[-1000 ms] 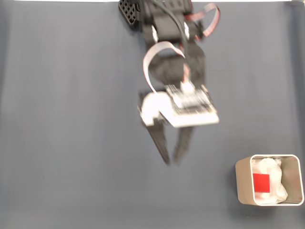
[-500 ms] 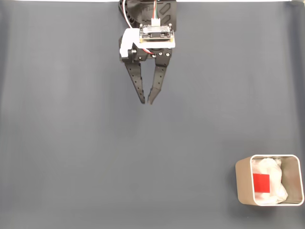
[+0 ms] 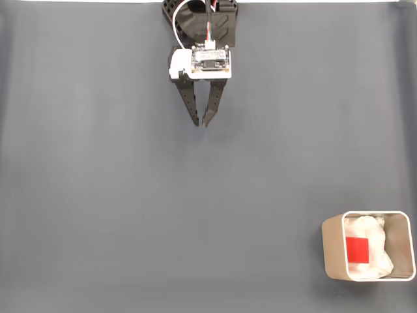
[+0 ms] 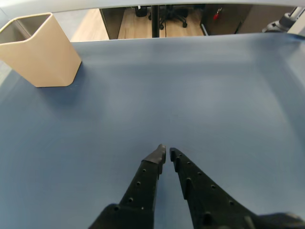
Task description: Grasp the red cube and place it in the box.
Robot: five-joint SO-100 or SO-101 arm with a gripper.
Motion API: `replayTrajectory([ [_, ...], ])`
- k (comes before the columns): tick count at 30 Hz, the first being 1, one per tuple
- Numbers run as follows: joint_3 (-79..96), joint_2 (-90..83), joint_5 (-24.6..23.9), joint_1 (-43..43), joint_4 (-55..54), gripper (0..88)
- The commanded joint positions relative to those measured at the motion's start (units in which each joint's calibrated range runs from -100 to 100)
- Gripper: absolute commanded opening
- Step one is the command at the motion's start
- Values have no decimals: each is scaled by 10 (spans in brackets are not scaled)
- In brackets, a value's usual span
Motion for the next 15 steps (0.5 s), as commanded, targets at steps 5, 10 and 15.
replayTrajectory([
  [5,8,-30,0,-13,148,0],
  [10,8,-30,8,-13,208,0],
  [15,8,-30,17,-13,254,0],
])
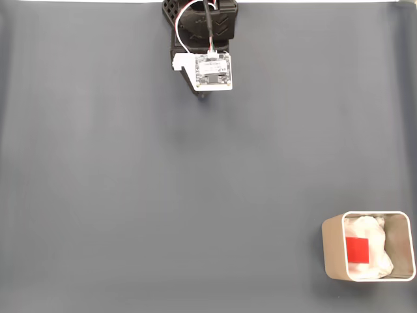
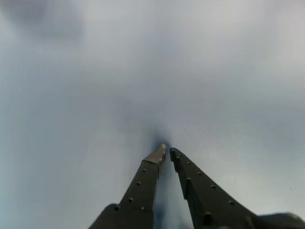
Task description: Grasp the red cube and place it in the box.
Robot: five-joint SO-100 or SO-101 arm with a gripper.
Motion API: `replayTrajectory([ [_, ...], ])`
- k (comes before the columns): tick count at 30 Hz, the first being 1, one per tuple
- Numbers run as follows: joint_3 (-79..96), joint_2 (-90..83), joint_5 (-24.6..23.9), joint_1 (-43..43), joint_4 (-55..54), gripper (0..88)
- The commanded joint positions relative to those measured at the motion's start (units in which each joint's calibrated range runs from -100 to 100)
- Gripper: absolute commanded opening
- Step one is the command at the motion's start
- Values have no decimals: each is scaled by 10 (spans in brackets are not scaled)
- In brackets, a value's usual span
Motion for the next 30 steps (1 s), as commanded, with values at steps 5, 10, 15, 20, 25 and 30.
replayTrajectory([
  [5,8,-7,-6,-3,47,0],
  [10,8,-7,-23,-3,49,0],
  [15,8,-7,-19,3,49,0],
  [20,8,-7,-19,7,49,0],
  [25,8,-7,-19,7,49,0],
  [30,8,-7,-19,7,49,0],
])
